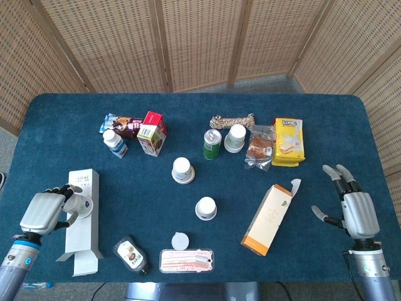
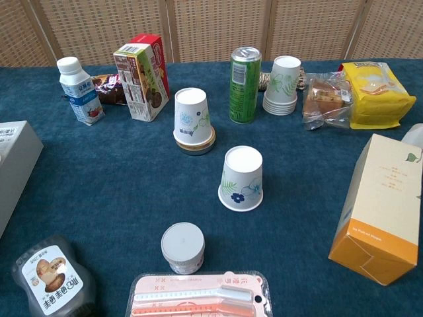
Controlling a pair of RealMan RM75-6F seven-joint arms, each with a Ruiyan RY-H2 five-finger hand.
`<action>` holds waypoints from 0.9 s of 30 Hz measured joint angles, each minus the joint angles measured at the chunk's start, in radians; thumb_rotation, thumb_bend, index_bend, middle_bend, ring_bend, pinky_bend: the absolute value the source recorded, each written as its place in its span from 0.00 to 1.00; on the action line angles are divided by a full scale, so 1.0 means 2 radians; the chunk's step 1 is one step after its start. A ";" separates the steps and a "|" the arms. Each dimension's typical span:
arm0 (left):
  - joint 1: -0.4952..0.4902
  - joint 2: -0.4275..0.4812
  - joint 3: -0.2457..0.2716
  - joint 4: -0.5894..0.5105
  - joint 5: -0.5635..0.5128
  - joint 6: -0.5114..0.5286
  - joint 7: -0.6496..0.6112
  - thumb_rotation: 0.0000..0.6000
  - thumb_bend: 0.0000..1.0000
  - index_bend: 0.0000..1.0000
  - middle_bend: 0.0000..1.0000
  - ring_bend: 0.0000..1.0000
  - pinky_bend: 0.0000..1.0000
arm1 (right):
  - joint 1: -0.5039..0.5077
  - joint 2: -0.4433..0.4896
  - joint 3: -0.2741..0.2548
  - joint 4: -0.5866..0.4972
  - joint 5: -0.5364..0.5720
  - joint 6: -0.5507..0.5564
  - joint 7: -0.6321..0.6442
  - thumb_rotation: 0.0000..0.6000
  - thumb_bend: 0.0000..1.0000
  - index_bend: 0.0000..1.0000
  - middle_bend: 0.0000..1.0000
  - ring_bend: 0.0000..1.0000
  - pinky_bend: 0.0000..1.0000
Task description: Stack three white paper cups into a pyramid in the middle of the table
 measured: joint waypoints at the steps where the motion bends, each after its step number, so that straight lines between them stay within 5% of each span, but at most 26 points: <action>1: -0.001 0.001 -0.001 -0.001 0.002 0.001 -0.001 1.00 0.37 0.28 0.32 0.38 0.46 | 0.000 0.000 0.000 0.000 0.000 0.000 0.000 1.00 0.23 0.11 0.22 0.09 0.28; 14: -0.034 -0.005 -0.016 -0.012 0.057 -0.008 -0.027 1.00 0.37 0.29 0.33 0.38 0.45 | 0.000 -0.003 -0.001 -0.001 -0.002 -0.005 -0.006 1.00 0.23 0.11 0.22 0.09 0.28; 27: -0.076 -0.063 -0.024 -0.047 0.028 -0.049 0.079 1.00 0.36 0.29 0.32 0.37 0.44 | 0.001 -0.002 -0.001 0.000 -0.002 -0.009 -0.001 1.00 0.23 0.11 0.22 0.09 0.28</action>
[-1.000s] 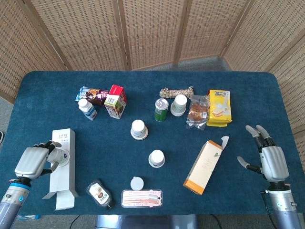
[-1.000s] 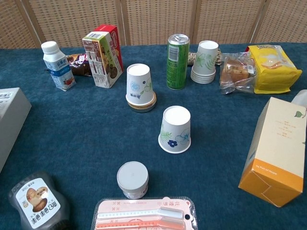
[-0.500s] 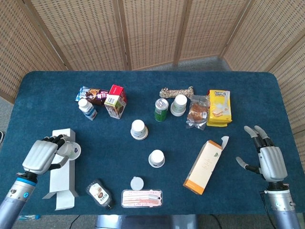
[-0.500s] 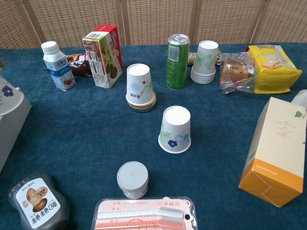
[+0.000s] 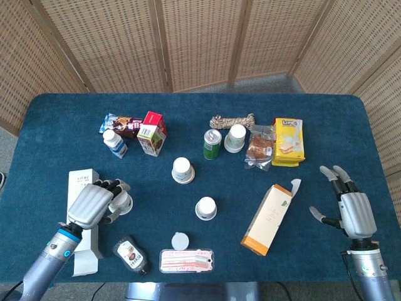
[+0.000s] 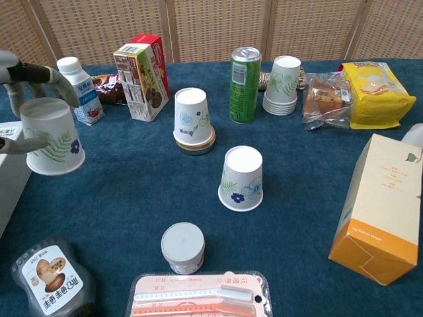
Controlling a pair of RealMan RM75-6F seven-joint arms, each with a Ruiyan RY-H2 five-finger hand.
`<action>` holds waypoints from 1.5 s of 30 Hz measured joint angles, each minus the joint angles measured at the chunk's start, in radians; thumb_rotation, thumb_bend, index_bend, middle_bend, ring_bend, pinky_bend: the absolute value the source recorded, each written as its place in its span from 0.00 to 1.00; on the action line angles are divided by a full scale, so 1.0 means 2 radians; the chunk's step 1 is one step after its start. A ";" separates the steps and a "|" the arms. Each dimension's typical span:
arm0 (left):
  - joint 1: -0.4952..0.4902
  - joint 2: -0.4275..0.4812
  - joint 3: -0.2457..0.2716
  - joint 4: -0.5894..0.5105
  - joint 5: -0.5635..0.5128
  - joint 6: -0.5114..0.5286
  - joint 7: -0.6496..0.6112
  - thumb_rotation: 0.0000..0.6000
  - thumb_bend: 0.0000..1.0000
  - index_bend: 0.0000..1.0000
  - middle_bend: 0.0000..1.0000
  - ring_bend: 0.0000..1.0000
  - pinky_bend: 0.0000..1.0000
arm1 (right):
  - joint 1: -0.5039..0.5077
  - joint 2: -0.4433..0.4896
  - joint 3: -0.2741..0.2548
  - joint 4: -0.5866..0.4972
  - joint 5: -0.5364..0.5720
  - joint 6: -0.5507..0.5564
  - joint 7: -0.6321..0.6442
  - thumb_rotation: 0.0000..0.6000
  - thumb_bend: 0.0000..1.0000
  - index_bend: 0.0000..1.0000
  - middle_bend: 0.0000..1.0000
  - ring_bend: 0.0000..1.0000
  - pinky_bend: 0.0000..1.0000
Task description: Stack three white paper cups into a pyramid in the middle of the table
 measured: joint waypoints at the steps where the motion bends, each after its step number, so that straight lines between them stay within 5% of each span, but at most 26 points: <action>1: -0.003 -0.007 0.000 -0.002 -0.004 -0.002 0.010 1.00 0.36 0.29 0.32 0.37 0.44 | 0.000 0.000 0.000 0.000 0.000 0.000 0.000 1.00 0.23 0.11 0.22 0.09 0.28; 16: -0.051 -0.127 -0.010 0.009 -0.064 -0.002 0.138 1.00 0.37 0.29 0.32 0.38 0.45 | 0.000 0.004 0.004 0.000 0.004 -0.001 0.017 1.00 0.23 0.11 0.22 0.09 0.28; 45: -0.090 -0.298 -0.021 0.139 -0.062 0.027 0.141 1.00 0.36 0.29 0.33 0.44 0.49 | 0.000 0.006 0.006 -0.001 0.004 -0.001 0.027 1.00 0.22 0.11 0.22 0.09 0.28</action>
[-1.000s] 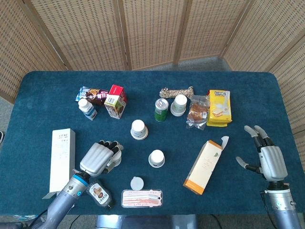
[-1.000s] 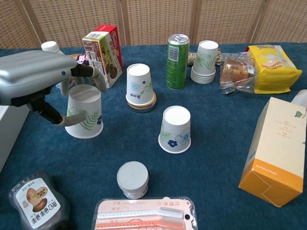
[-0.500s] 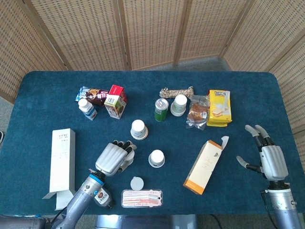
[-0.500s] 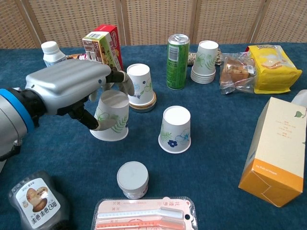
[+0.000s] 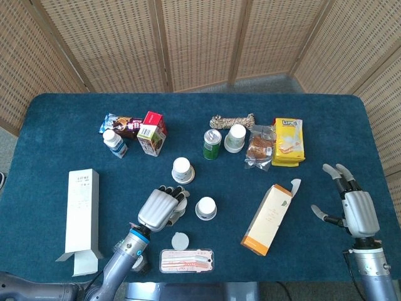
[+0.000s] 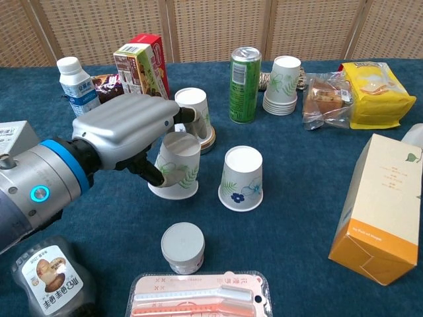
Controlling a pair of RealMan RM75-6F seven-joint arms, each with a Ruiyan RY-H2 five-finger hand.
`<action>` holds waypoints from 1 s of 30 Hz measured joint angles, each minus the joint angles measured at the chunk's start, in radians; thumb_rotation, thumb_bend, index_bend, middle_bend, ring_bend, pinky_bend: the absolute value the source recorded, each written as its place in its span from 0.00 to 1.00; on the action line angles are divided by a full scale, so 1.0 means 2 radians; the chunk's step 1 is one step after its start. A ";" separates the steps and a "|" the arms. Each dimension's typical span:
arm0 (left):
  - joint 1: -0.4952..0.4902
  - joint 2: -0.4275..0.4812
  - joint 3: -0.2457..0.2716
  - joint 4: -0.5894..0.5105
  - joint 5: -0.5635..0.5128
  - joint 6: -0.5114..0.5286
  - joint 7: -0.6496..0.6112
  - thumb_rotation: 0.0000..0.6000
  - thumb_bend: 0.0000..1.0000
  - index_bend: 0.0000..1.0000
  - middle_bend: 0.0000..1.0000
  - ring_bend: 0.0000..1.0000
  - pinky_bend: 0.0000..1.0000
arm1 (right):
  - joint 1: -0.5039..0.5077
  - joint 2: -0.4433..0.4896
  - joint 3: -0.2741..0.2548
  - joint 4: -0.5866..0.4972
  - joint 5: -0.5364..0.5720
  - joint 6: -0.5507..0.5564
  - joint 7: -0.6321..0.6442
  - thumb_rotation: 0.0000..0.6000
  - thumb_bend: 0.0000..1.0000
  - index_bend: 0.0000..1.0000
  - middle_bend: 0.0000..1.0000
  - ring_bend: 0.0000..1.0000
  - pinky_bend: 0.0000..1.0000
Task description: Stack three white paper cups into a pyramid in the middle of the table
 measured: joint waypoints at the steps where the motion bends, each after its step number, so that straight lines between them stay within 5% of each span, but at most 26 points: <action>1: -0.001 -0.004 -0.001 0.004 0.000 0.000 -0.001 1.00 0.36 0.29 0.33 0.44 0.49 | 0.000 0.000 0.000 0.000 0.000 0.000 0.000 1.00 0.22 0.11 0.22 0.09 0.28; 17: -0.024 -0.048 -0.021 0.049 -0.025 -0.011 0.009 1.00 0.35 0.29 0.31 0.42 0.48 | 0.000 0.003 0.001 0.000 0.003 -0.002 0.010 1.00 0.22 0.11 0.22 0.09 0.28; 26: -0.024 -0.042 -0.010 0.041 -0.027 -0.012 0.006 1.00 0.32 0.18 0.05 0.16 0.42 | 0.001 0.002 0.001 0.002 0.004 -0.004 0.013 1.00 0.23 0.11 0.22 0.09 0.28; 30: -0.021 -0.027 -0.006 0.024 -0.021 -0.008 0.004 1.00 0.31 0.16 0.00 0.12 0.41 | 0.001 0.002 0.001 0.001 0.003 -0.004 0.012 1.00 0.23 0.11 0.22 0.09 0.28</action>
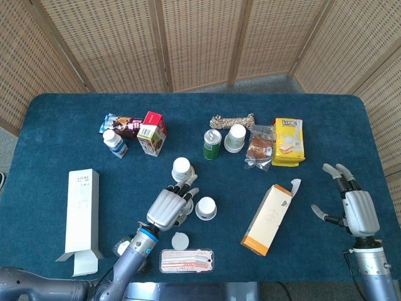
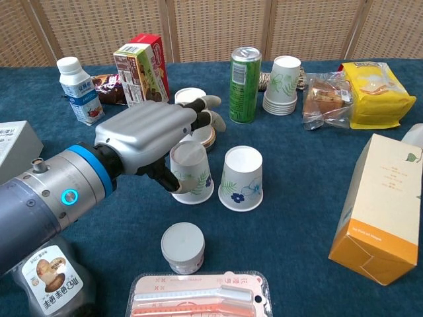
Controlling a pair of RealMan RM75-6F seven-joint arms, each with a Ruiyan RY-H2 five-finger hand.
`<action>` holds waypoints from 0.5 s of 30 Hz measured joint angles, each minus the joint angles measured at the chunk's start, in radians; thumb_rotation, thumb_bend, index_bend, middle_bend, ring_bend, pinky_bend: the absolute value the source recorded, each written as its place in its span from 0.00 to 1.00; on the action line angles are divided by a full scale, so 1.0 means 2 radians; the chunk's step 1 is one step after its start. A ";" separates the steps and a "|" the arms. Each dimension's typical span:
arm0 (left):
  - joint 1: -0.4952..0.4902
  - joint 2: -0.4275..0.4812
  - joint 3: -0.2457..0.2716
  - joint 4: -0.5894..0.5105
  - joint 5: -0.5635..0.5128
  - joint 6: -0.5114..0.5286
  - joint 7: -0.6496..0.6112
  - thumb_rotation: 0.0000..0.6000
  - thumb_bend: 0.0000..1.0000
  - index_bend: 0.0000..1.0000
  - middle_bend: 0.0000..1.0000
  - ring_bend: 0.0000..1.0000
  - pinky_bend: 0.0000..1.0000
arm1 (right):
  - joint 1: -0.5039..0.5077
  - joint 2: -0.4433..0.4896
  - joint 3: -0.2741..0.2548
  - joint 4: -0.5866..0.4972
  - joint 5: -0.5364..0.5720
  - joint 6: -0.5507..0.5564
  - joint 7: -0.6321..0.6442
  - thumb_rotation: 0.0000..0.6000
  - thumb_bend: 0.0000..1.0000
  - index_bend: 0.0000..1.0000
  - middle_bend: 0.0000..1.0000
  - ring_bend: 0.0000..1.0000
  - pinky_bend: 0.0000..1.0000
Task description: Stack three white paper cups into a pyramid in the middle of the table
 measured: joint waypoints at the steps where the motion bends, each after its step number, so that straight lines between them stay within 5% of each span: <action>1: 0.001 0.004 0.001 -0.004 0.001 0.001 -0.001 1.00 0.31 0.16 0.00 0.12 0.41 | 0.000 0.000 0.000 0.000 0.000 0.000 0.000 1.00 0.23 0.11 0.22 0.09 0.28; 15: 0.024 0.086 0.030 -0.037 0.038 0.027 -0.013 1.00 0.31 0.09 0.00 0.00 0.34 | -0.001 0.001 -0.001 -0.006 -0.003 0.001 -0.001 1.00 0.22 0.11 0.23 0.09 0.28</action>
